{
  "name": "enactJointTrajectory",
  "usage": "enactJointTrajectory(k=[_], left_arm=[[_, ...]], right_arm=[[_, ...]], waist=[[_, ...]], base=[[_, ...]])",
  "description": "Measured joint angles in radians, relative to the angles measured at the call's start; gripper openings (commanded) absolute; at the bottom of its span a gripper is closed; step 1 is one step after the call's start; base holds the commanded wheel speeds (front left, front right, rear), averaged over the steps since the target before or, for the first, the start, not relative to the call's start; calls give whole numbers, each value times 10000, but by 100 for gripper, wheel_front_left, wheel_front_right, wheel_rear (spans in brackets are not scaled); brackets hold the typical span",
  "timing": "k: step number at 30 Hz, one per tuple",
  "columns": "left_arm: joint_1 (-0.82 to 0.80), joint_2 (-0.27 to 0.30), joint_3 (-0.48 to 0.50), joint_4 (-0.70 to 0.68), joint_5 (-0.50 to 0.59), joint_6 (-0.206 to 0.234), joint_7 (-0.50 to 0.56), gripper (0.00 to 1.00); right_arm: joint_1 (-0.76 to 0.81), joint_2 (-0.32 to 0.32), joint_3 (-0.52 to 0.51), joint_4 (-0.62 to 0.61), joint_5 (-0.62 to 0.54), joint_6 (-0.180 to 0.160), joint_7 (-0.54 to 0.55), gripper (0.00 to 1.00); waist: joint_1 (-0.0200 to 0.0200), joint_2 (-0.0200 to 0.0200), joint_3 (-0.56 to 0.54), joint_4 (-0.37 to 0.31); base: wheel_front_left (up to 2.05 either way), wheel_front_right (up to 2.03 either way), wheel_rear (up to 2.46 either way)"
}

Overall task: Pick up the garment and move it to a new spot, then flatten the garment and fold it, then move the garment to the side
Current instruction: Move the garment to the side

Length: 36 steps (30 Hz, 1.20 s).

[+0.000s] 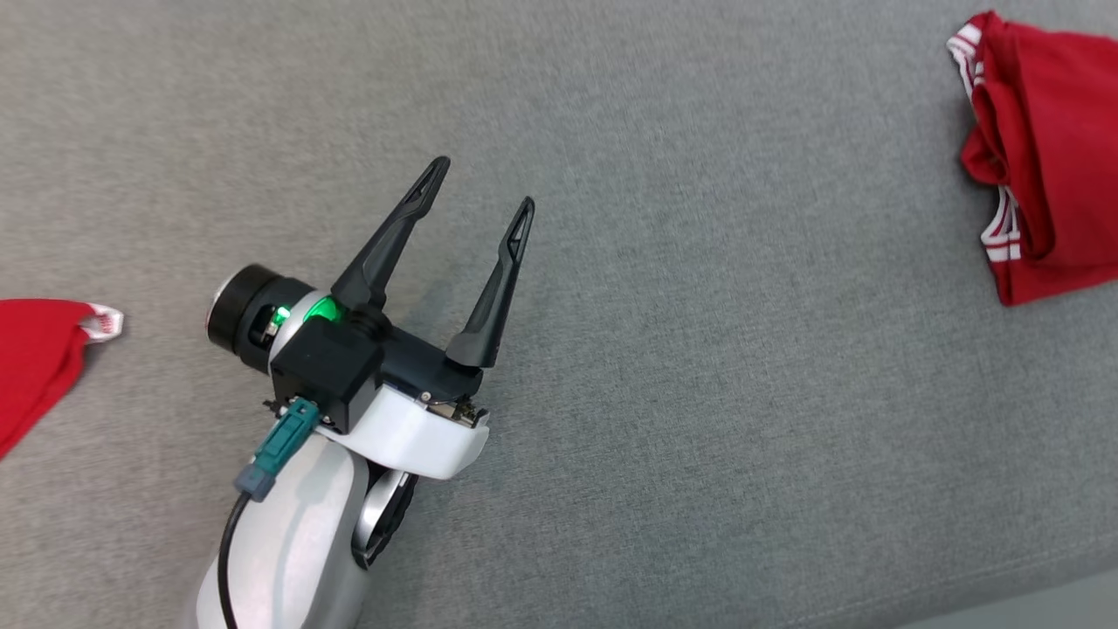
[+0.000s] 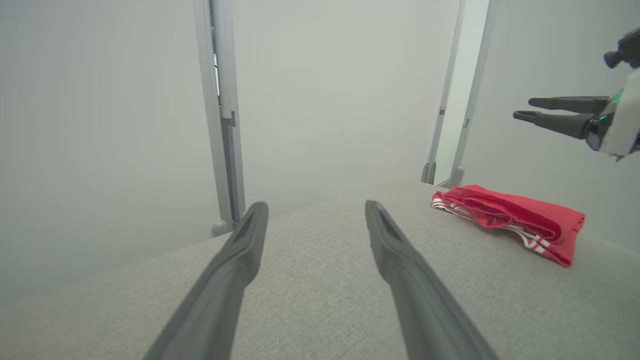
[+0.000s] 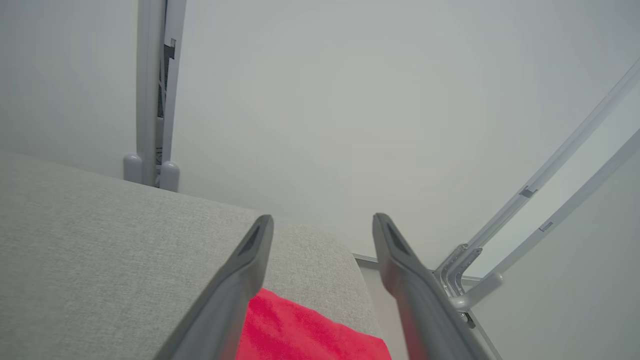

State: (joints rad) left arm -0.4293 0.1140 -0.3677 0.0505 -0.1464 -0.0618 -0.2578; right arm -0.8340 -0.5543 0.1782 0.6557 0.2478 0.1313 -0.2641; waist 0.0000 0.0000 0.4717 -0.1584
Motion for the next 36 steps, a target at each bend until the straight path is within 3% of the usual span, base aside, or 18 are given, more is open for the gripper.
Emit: enactJointTrajectory(k=[11,25,36], left_arm=[[1280,-359,1137,-69,-593,343,-38,100],[3010,-625,2209,454,-616,397,-38,100],[3358,-644,2222,769,-761,558,-38,100]], right_arm=[[2430,1469,-686,-2656,161,-2,0,100],[5324,4075,-1682,-4000,-334,-2,-2,100],[6230,4746,-1960,-4470,-1139,-4,-2,100]], waist=[[0,0,-1798,1014],[0,0,-3321,1932],[0,0,-3657,1928]], base=[[0,0,0],[0,0,0],[0,0,0]])
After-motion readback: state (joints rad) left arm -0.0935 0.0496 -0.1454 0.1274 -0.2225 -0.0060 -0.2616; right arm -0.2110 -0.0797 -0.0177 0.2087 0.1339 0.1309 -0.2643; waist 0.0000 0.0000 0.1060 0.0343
